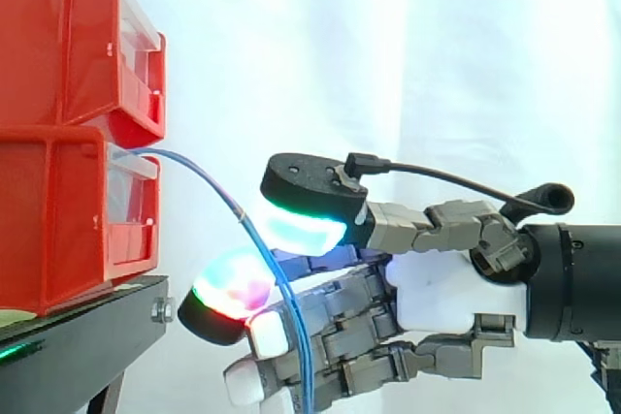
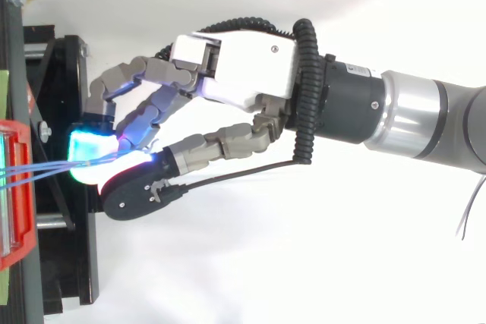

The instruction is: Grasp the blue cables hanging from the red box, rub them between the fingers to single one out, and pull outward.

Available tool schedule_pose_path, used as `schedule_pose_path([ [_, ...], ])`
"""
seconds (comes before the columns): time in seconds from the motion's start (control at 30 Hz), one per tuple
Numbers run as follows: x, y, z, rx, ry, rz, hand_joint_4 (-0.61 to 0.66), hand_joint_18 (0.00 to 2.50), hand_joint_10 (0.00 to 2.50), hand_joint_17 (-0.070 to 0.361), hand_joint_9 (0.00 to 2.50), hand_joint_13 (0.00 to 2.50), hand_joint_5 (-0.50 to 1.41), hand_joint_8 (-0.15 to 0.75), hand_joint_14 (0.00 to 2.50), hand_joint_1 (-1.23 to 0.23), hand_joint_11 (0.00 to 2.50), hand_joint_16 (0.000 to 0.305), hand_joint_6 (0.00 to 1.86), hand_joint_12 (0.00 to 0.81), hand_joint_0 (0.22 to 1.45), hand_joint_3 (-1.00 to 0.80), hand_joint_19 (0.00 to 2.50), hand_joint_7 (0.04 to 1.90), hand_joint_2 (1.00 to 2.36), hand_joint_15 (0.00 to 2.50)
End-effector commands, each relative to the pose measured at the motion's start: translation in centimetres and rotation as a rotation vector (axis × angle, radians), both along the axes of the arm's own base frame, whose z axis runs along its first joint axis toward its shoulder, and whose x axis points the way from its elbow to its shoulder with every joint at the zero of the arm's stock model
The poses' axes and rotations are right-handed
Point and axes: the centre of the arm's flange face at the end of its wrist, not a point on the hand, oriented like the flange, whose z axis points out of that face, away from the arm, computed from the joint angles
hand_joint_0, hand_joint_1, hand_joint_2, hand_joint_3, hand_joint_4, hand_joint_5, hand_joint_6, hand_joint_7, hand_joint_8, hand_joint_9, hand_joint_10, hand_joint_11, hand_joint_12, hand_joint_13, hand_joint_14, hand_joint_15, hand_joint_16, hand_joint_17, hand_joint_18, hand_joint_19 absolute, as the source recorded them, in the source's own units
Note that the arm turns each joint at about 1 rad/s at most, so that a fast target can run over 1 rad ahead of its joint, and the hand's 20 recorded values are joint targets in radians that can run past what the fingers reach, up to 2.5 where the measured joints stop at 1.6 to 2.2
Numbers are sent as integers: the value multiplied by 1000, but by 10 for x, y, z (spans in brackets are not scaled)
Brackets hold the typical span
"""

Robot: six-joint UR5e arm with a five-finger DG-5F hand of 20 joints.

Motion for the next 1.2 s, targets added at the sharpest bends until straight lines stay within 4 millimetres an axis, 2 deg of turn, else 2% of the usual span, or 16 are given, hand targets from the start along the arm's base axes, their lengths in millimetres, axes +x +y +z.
schedule_pose_path([
  [0.0,3,-1,6,-11,-9,0,152,619,20,104,1038,804,-124,286,18,-702,546,46,727,330,587,-425,511,960,1005,471],
  [0.27,3,-1,24,-31,8,1,123,644,17,109,1037,820,-152,295,19,-701,567,48,827,341,607,-277,510,902,1011,473],
  [0.37,2,0,25,-31,18,-1,133,675,16,116,1034,834,-158,307,17,-725,587,52,866,356,607,-196,493,847,1012,473],
  [0.57,0,1,23,-32,36,4,102,691,18,118,1028,838,-162,309,19,-760,590,52,886,359,615,-138,489,860,1013,481],
  [0.67,0,-1,23,-33,41,3,104,686,17,116,1020,837,-165,303,18,-787,602,52,894,356,621,-170,501,822,1012,487],
  [0.77,-1,-2,28,-32,35,1,119,663,19,109,1007,830,-171,287,21,-823,611,48,899,337,630,-275,516,811,1012,497],
  [0.93,-6,-4,44,-36,43,0,131,672,20,107,1048,847,-167,296,21,-714,613,47,891,339,575,-429,548,818,1005,505],
  [1.17,-8,-5,45,-38,57,0,130,680,18,107,1060,852,-162,297,21,-647,610,48,873,342,570,-415,553,847,1006,514],
])
